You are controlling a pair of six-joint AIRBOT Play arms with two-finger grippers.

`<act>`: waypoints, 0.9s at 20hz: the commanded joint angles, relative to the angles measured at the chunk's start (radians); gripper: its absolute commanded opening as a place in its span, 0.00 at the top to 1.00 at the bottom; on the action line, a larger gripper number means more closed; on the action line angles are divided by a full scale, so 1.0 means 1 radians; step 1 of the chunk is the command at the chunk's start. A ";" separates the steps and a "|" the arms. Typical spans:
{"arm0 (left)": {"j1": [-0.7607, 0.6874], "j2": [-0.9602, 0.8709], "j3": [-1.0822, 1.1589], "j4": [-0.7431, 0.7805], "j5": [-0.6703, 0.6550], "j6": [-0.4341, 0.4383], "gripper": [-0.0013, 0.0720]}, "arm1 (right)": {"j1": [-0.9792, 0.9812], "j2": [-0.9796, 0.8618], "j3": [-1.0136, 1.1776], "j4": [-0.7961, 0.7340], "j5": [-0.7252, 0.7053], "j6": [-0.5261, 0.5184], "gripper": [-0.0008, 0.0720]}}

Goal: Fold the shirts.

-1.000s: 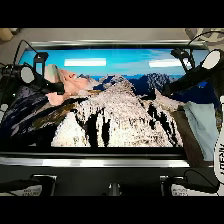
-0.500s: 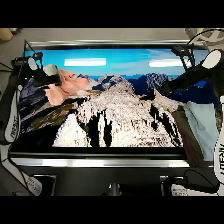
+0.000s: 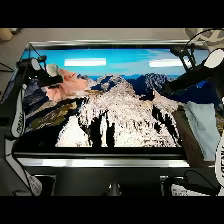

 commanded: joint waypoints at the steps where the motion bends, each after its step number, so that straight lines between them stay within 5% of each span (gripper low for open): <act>1: -0.019 0.174 0.024 -0.004 0.040 0.089 0.95 | 0.000 0.080 0.018 -0.061 -0.127 -0.041 0.16; 10: -0.483 0.868 0.010 -0.048 0.334 0.080 0.95 | 0.000 0.500 0.214 -0.124 -0.313 0.048 0.16; 14: -0.637 0.915 -0.117 -0.048 0.296 0.081 0.95 | 0.000 0.602 0.214 -0.136 -0.136 0.048 0.16; 18: -0.661 0.863 -0.393 -0.052 0.288 0.081 0.95 | 0.000 0.567 0.208 -0.150 0.196 0.068 0.16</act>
